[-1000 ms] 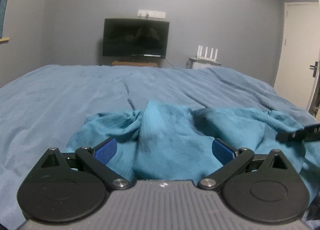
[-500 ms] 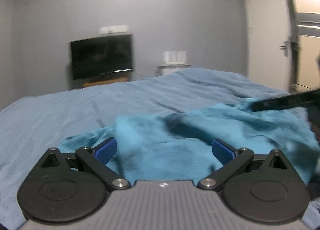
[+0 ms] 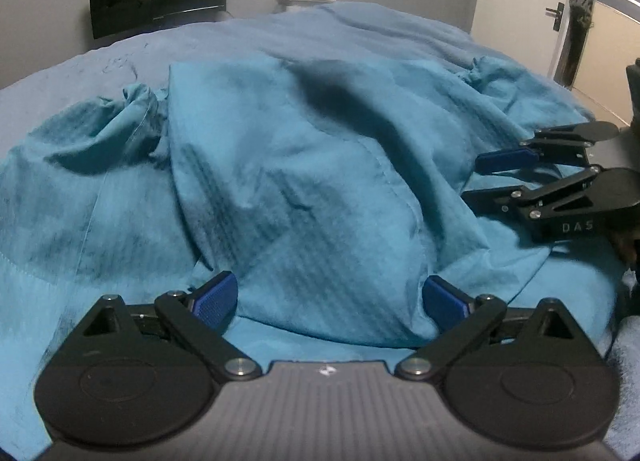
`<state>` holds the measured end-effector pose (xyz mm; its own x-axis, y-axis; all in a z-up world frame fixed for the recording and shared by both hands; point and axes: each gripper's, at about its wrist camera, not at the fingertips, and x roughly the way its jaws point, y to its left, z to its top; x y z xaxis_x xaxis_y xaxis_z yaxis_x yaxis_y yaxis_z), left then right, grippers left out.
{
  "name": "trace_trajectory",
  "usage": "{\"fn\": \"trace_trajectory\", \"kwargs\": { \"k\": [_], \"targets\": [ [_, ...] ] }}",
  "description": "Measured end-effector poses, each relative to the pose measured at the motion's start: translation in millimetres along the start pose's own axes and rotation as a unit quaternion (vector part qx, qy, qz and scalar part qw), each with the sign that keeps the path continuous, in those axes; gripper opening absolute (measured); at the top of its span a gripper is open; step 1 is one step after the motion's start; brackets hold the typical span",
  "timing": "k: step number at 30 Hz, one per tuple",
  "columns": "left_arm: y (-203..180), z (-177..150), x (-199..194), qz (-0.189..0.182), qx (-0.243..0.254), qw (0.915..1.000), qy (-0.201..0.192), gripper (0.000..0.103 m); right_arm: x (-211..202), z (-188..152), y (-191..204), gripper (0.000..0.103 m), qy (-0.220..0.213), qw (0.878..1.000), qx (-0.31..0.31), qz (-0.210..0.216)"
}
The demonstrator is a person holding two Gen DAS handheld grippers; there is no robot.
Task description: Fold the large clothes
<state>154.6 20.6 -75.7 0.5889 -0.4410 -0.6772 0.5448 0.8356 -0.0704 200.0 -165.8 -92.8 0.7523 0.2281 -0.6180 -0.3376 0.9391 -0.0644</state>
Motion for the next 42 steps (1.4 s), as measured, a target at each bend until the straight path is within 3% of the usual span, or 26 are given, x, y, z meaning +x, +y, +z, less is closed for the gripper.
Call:
{"fn": "trace_trajectory", "kwargs": {
  "k": [6,11,18,20,23,27,32,35,38,40,42],
  "targets": [
    [-3,-2,4,0.015,0.014,0.9998,0.000,0.101,10,-17,-6,0.058,-0.011,1.000,0.003,-0.010],
    [-14,-11,-17,0.055,0.013,0.9979,-0.033,0.102,12,-24,-11,0.063,-0.018,1.000,0.013,-0.021],
    [-35,-10,-74,0.135,0.034,0.9845,-0.106,0.102,-38,-28,-14,0.083,-0.024,0.996,0.086,-0.024],
    [-42,-8,-87,0.136,0.035,0.9810,-0.134,0.102,-69,-26,-21,0.087,-0.059,0.990,0.130,-0.018],
    [-60,-1,-101,0.145,0.048,0.9744,-0.165,0.102,-114,-26,-49,0.092,-0.088,0.968,0.234,-0.009],
    [-92,8,-111,0.115,0.069,0.9745,-0.180,0.102,-155,-52,-91,0.092,-0.055,0.920,0.387,-0.023],
    [-124,4,-97,0.093,0.123,0.9797,-0.128,0.102,-172,-110,-106,0.091,0.010,0.859,0.512,-0.016],
    [-124,-1,-81,0.091,0.126,0.9840,-0.088,0.102,-169,-113,-107,0.092,0.020,0.856,0.517,-0.023],
    [-117,-5,-73,0.088,0.105,0.9881,-0.071,0.102,-146,-116,-104,0.093,0.057,0.852,0.520,-0.033],
    [-110,-4,-72,0.081,0.086,0.9905,-0.070,0.102,-129,-120,-112,0.093,0.072,0.833,0.548,-0.028],
    [-103,-4,-72,0.075,0.069,0.9925,-0.068,0.102,-115,-128,-122,0.093,0.079,0.806,0.586,-0.017]
  ]
}}
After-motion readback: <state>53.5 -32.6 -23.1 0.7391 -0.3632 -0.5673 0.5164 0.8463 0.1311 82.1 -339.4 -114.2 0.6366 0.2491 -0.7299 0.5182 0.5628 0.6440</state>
